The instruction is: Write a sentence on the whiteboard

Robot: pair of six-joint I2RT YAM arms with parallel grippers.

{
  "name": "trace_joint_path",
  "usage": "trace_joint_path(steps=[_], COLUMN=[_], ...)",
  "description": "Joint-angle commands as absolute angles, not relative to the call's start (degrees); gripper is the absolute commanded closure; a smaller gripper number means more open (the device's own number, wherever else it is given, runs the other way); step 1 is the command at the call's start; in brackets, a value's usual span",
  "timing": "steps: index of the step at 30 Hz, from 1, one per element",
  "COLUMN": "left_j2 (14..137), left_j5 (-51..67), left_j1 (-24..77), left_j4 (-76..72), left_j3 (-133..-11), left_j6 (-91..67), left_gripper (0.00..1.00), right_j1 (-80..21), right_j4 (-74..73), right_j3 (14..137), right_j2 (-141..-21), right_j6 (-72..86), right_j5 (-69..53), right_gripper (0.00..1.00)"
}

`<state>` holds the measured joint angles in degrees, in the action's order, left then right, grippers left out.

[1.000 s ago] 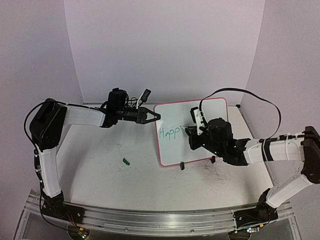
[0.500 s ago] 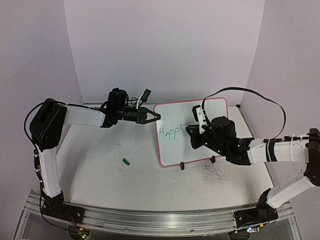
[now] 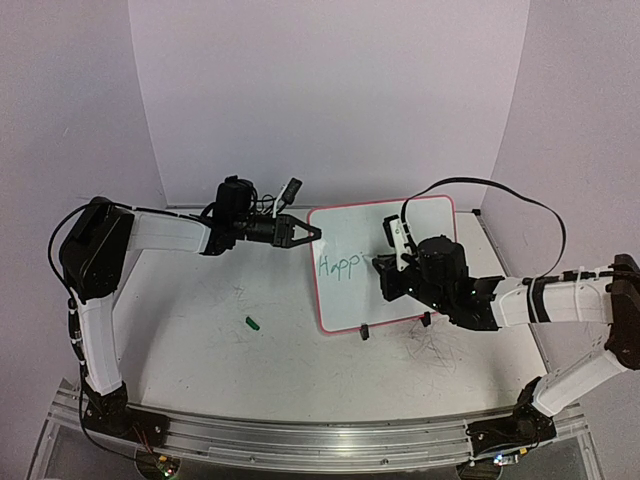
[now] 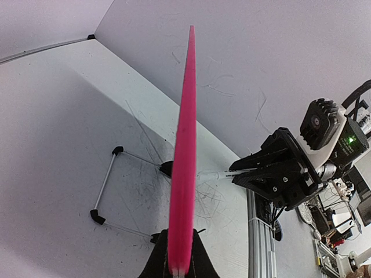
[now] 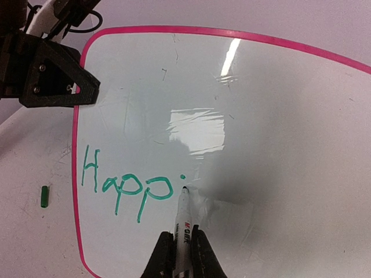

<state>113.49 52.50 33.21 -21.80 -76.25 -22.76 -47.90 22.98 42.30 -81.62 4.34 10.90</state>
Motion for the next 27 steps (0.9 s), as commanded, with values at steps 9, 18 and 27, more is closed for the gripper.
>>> trace_joint_path(steps=[9, 18, 27], left_j2=[113.3, 113.2, 113.1], left_j5=[52.3, 52.3, 52.3], left_j1=[35.1, 35.1, 35.1], left_j4=[-20.5, -20.5, -20.5], left_j3=[-76.1, -76.1, -76.0], left_j6=[-21.5, -21.5, -21.5], left_gripper=[1.0, 1.0, 1.0], right_j1=[-47.8, -47.9, -48.4], right_j4=[22.8, 21.5, 20.3], right_j3=[43.5, 42.7, 41.4], right_j2=[-82.1, -81.8, -81.1], right_j6=[4.6, 5.6, 6.6], right_j5=[12.7, 12.0, 11.6], right_gripper=[1.0, 1.0, 1.0])
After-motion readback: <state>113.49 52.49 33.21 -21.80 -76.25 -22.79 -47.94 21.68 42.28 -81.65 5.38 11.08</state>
